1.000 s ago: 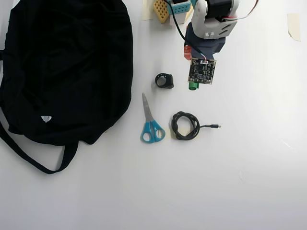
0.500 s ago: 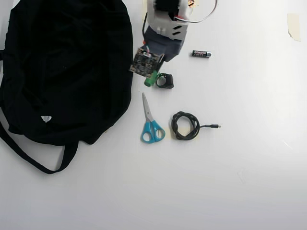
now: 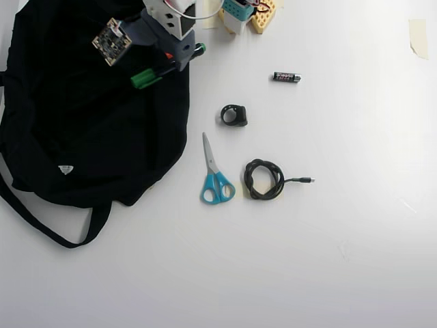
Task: Put the green marker into the black bag
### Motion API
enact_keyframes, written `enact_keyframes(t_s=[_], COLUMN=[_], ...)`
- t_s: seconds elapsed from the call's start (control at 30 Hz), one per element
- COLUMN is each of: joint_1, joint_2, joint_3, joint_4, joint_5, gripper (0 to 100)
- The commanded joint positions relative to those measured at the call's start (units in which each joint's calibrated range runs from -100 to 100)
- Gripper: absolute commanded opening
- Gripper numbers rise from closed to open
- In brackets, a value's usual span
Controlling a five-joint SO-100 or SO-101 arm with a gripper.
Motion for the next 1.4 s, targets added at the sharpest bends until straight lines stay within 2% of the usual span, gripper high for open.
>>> enact_keyframes(t_s=[0.0, 0.17, 0.23, 0.4, 0.43, 0.53, 0.63, 0.7, 0.8, 0.9, 0.93, 0.97, 1.0, 1.03, 1.13, 1.37], joint_1=[7.5, 19.4, 25.0, 26.3, 26.1, 25.6, 21.0, 13.8, 0.5, -10.0, -12.9, -14.6, -17.6, -20.1, -22.3, -30.0], joint_2=[-1.2, 1.3, 9.8, 32.7, 34.5, 33.5, 33.2, 27.3, 15.6, 11.0, 10.0, 8.7, 6.7, 3.3, -11.9, -27.1], joint_3=[-2.1, -2.0, -4.0, -18.5, -19.6, -19.4, -25.3, -32.6, -32.3, -32.2, -32.2, -32.1, -32.1, -31.7, -15.5, 5.8], joint_4=[-3.5, -11.6, -15.3, -20.2, -19.8, -17.2, -6.4, 0.9, 2.8, 2.9, 3.0, 3.0, 3.0, 3.0, 3.0, 2.2], joint_5=[0.2, 2.9, 4.0, 3.8, 3.5, 3.4, 3.4, 3.4, 3.4, 3.5, 3.5, 3.5, 3.4, 3.7, 3.9, 3.9], gripper=[2, 2, 2, 3, 4, 21, 23, 23, 23, 23, 20, 12, 1, 2, 2, 2])
